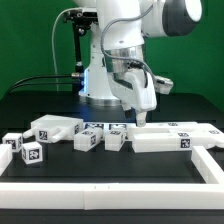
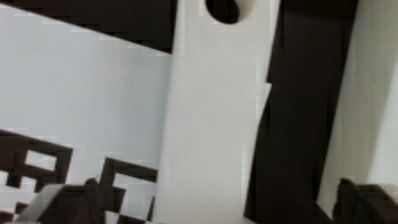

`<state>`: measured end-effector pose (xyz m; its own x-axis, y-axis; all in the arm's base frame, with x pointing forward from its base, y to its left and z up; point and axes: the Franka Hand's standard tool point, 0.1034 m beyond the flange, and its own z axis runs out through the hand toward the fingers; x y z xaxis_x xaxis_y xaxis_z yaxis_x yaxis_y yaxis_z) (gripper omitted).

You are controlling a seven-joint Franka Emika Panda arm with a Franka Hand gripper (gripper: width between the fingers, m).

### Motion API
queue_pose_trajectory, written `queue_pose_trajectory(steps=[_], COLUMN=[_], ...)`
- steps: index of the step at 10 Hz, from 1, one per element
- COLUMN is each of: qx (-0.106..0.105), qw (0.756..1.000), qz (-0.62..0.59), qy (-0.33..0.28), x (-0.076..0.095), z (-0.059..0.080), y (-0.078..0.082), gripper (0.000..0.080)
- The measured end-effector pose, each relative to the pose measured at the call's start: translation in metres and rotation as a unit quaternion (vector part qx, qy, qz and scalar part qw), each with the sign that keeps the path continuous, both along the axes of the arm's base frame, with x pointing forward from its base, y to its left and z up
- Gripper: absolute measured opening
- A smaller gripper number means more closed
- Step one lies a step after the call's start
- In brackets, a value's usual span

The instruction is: Assemble chair

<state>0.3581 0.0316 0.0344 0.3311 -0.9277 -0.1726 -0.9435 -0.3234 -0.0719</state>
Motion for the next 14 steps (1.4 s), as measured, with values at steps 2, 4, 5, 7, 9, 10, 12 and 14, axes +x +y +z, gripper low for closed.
queue_pose_trajectory(steps=[2,4,5,7,9,10,12,14], qx=[0.035,0.07,0.071,0.071,0.087,0.097,0.105,0.106], qw=[0.996,0.989,0.989,0.989,0.98,0.973,0.962,0.964], qz=[0.085,0.127,0.129,0.129,0.177,0.209,0.25,0.242], qy=[-0.003,-0.008,-0.004,-0.004,-0.007,-0.02,-0.032,-0.028], x=[0.005,0.026,0.023,0.023,0.027,0.034,0.046,0.042], z=[0.001,0.014,0.012,0.012,0.016,0.019,0.022,0.021], y=[-0.035,-0.053,-0.051,-0.051,-0.059,-0.074,-0.088,-0.085], gripper=[0.0649,0.0649,0.0649,0.0649,0.0649,0.0649,0.0649,0.0649])
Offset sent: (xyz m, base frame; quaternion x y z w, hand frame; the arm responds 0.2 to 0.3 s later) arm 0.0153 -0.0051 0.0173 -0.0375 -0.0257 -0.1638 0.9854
